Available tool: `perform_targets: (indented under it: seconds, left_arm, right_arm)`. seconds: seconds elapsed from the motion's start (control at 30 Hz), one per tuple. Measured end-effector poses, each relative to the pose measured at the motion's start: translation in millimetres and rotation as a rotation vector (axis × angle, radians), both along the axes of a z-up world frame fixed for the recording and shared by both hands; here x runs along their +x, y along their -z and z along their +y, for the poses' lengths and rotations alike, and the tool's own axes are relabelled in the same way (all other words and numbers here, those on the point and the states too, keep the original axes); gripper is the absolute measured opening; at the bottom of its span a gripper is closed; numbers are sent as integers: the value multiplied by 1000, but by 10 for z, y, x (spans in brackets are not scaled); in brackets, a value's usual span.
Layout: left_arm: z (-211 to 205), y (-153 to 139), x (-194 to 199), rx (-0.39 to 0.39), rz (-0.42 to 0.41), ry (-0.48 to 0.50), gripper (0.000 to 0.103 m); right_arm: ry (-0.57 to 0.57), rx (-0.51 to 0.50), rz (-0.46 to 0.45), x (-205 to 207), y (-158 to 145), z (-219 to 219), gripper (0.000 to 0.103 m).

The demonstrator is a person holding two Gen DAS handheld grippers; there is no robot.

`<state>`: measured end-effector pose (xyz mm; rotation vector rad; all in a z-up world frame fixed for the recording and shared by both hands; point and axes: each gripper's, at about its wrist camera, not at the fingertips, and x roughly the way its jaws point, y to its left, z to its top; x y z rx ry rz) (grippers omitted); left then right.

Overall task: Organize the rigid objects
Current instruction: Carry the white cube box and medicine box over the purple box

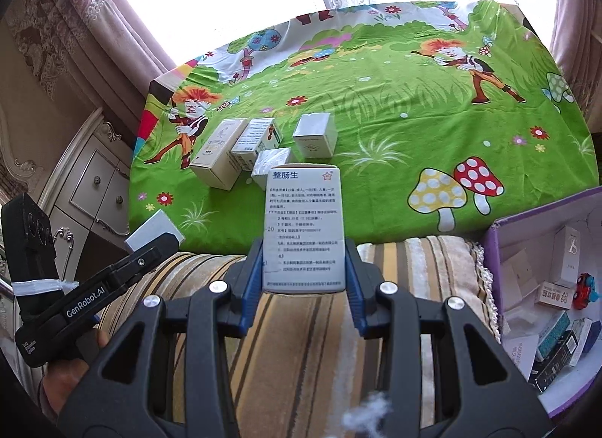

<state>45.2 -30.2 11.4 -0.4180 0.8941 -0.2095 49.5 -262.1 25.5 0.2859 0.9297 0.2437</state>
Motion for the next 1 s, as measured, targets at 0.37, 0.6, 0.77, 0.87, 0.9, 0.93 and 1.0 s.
perform_targets:
  seconds: [0.37, 0.6, 0.77, 0.87, 0.9, 0.93, 1.0]
  left_arm:
    - [-827, -115, -104, 7, -22, 238, 41]
    - [-1254, -167, -161, 4, -26, 357, 41]
    - [-1511, -185, -195, -6, -24, 430, 41]
    - [-1663, -199, -218, -8, -25, 470, 41]
    - [-1714, -202, -228, -7, -27, 484, 41]
    - [-1765, -204, -235, -8, -28, 498, 41]
    - [-1866, -211, -255, -6, -32, 526, 41]
  right_arm:
    - [122, 35, 3, -288, -5, -752, 44]
    - [212, 35, 21, -447, 22, -1234, 44]
    - [277, -20, 17, -529, -3, -1518, 44]
    - [318, -49, 19, -563, -9, -1680, 44]
    - [331, -57, 19, -580, -12, -1730, 44]
    - [343, -65, 19, -591, -14, -1780, 44]
    - [364, -79, 19, -619, -19, -1868, 44]
